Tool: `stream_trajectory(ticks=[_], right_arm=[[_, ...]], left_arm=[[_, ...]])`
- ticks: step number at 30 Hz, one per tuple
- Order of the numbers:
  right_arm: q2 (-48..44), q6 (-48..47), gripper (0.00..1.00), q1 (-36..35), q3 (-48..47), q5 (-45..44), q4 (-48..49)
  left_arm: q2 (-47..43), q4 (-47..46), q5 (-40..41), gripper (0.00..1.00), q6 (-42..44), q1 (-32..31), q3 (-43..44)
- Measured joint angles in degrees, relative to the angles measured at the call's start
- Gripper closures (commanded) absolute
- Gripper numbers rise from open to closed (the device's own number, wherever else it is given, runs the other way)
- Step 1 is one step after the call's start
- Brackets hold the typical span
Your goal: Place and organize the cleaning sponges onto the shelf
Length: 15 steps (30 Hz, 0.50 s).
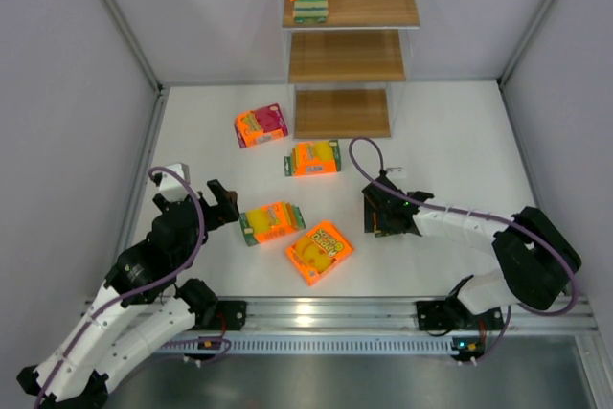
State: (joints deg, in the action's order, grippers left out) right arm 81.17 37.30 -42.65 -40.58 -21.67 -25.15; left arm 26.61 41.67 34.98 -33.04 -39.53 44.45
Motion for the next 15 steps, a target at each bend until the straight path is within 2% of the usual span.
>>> stream_trajectory(ticks=[2, 3, 5, 11, 15], right_arm=[[0.00, 0.17, 0.35, 0.00, 0.15, -0.57, 0.76], [0.00, 0.24, 0.45, 0.00, 0.15, -0.94, 1.27], [-0.02, 0.07, 0.54, 0.00, 0.13, -1.51, 2.16], [-3.65, -1.79, 0.56, -0.04, -1.49, -2.78, 0.00], [-6.43, -5.68, 0.57, -0.07, -12.13, -3.56, -4.46]], left_arm=[[0.00, 0.00, 0.00, 0.02, 0.00, 0.00, 0.00], [0.00, 0.00, 0.00, 0.02, 0.00, 0.00, 0.00], [0.00, 0.00, 0.00, 0.02, 0.00, 0.00, 0.00], [0.00, 0.00, 0.00, 0.02, 0.00, 0.00, 0.00], [0.00, 0.00, 0.00, 0.02, 0.00, 0.00, 0.00]])
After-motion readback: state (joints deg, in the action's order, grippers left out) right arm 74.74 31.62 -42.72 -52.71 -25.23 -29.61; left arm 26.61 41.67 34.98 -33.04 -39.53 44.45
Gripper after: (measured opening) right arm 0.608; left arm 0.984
